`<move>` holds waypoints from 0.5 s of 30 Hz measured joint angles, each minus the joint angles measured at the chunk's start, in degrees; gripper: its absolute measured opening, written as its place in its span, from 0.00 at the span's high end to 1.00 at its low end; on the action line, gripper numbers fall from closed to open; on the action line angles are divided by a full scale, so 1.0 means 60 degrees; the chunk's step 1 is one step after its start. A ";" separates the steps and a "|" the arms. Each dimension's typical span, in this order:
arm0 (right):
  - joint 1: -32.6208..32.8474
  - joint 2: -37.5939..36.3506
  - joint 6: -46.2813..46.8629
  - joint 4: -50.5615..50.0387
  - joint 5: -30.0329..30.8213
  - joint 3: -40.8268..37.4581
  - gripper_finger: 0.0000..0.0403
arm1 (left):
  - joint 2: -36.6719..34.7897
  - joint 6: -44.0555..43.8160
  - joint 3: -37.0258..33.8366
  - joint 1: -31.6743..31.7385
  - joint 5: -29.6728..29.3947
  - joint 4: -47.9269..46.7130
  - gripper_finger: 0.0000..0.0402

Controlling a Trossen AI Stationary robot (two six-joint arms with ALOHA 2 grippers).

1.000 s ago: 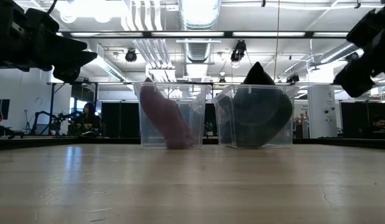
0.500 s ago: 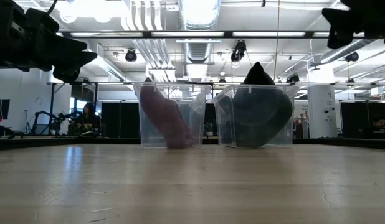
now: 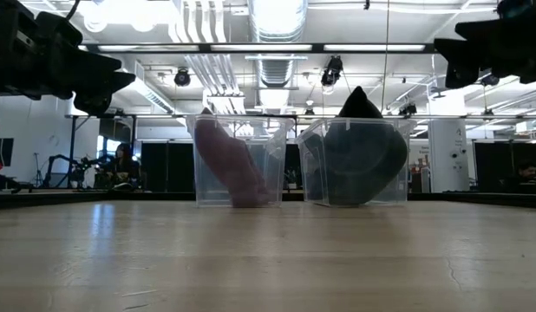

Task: Pick & Place hat
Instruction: Return to Home Position

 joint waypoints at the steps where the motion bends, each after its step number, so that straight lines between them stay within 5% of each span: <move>1: -0.0112 0.0000 0.0026 -0.0102 -0.0132 0.0000 0.54 | 0.0000 0.0003 0.0000 0.0000 0.0000 0.0000 0.58; 15: 0.1150 0.0000 -0.0316 -0.1409 0.0264 0.0004 0.54 | 0.0003 0.0000 0.0000 0.0000 0.0004 -0.0007 0.58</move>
